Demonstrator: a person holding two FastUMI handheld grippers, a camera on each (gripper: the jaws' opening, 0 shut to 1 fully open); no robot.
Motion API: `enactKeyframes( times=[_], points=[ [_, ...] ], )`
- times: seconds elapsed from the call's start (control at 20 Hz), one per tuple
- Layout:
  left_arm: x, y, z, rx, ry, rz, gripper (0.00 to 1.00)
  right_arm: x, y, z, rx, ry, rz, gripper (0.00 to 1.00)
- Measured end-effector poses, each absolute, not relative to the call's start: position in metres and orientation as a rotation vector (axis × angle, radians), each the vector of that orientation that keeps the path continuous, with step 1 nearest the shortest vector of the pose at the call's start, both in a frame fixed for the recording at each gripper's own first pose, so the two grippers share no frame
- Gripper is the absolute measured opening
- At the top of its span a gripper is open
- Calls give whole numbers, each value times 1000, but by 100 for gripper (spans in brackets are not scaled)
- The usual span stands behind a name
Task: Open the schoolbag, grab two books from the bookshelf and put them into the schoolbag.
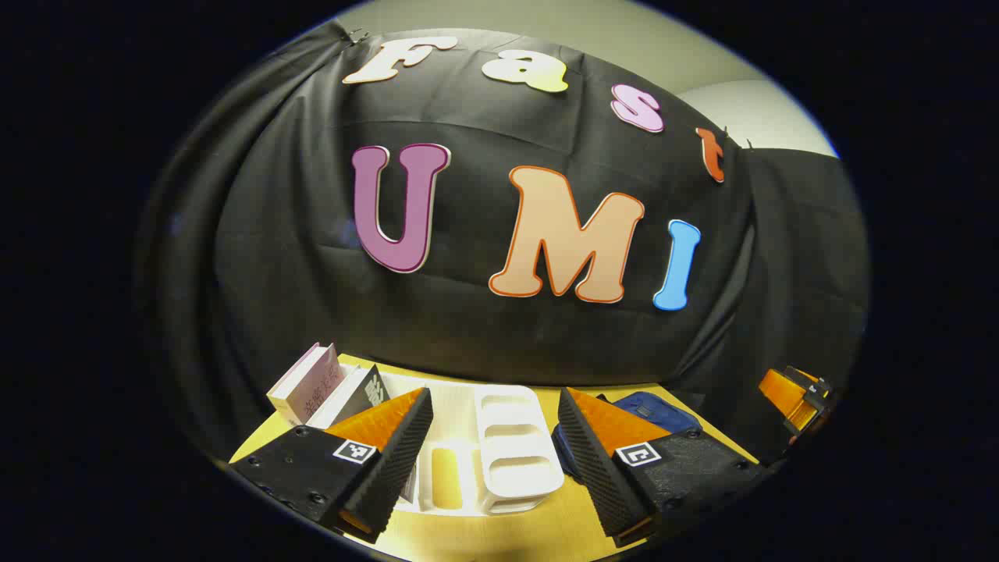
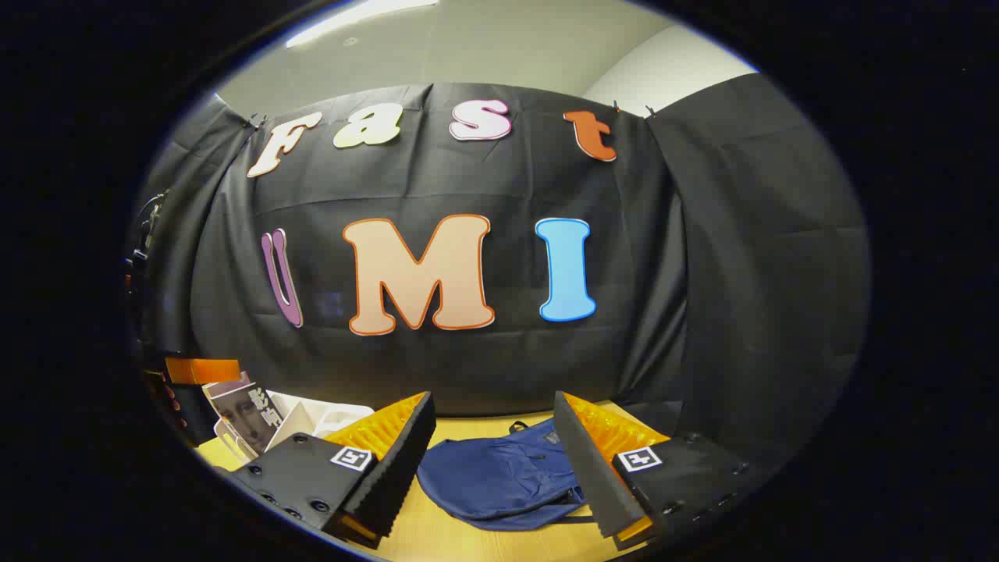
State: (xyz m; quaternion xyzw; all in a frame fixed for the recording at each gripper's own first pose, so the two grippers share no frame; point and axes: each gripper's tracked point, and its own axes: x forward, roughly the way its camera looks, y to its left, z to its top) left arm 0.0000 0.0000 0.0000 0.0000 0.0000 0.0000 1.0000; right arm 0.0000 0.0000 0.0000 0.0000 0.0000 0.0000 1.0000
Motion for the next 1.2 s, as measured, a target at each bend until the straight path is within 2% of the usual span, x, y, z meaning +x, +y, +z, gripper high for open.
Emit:
enactKeyframes(
  times=[0.05, 0.1, 0.15, 0.2, 0.4, 0.45, 0.5, 0.6, 0.7, 0.8, 0.95, 1.2],
  points=[
    [-1, -1, -1, -10, 3, 11, 95, 1, -7, -3, -3, 17, -1, 94],
    [-1, -3, 0, -19, 3, 16, 95, 1, -14, -4, -10, 22, -4, 100],
    [0, -5, -1, -26, 3, 24, 92, 1, -22, -3, -19, 23, -11, 100],
    [0, -7, -2, -30, 6, 36, 95, 3, -27, -4, -27, 27, -13, 100],
    [-7, -14, -6, -22, 10, 51, 95, 2, -34, -4, -54, 23, 2, 100],
    [-10, -16, -8, -10, 11, 50, 95, 1, -36, -5, -57, 22, 5, 97],
    [-12, -17, -8, 5, 9, 52, 95, 0, -35, -5, -56, 22, 14, 100],
    [-17, -15, -11, 23, 6, 64, 95, -1, -33, -3, -57, 11, 31, 94],
    [-19, -15, -14, 14, 15, 72, 95, -2, -39, -4, -68, 14, 29, 100],
    [-24, -14, -18, 3, 22, 80, 95, -4, -43, -9, -95, 23, 24, 100],
    [-26, -9, -22, 5, 36, 98, 95, -2, -53, -27, -194, 64, 9, 100],
    [-29, 5, -24, 44, 44, 142, 95, 1, -51, -63, -331, 122, 47, 94]
  ],
)
